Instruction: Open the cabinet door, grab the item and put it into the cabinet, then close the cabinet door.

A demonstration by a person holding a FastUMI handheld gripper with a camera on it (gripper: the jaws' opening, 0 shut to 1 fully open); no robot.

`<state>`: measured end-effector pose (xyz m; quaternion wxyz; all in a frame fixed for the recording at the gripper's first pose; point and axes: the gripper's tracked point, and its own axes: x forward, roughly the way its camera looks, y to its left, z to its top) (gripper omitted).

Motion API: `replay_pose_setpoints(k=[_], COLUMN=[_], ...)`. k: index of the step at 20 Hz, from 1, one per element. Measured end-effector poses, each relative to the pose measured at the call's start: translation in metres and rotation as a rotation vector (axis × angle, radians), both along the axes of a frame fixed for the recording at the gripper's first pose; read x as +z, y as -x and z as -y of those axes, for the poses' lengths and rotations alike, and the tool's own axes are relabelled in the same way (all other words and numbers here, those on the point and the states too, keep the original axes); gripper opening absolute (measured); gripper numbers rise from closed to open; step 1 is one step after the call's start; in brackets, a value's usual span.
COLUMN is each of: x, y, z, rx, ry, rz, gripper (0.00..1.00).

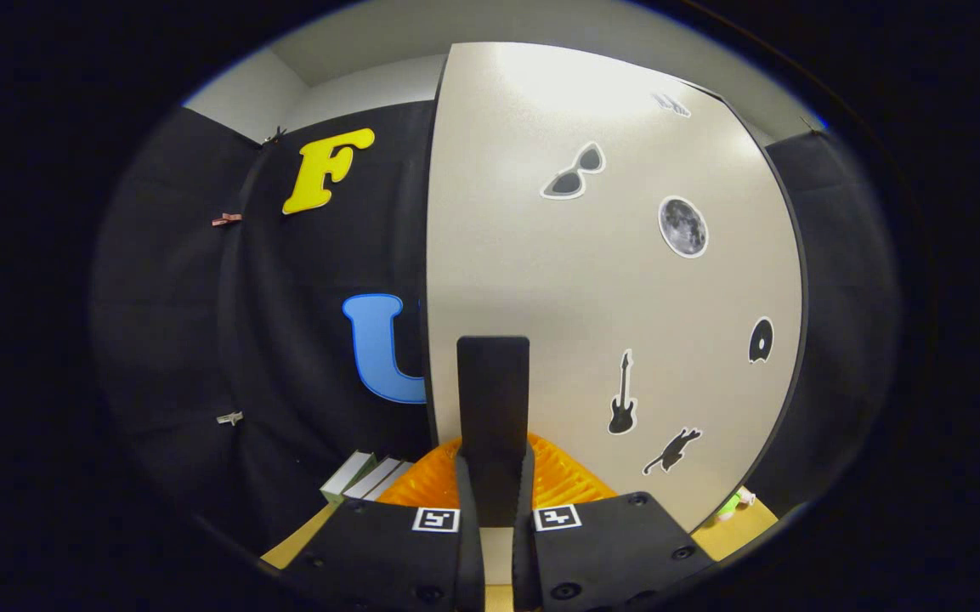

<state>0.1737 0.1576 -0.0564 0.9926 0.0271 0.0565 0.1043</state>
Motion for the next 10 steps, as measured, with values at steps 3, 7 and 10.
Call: replay_pose_setpoints(k=[3, 7, 10], x=[0.004, 0.008, 0.011], y=[0.020, 0.043, 0.062], z=[0.010, 0.027, 0.042], rx=[0.042, 0.075, 0.091], ry=[-0.006, -0.016, -0.037], rz=[-0.007, -0.013, -0.021], gripper=[0.17, 0.17, 0.17])
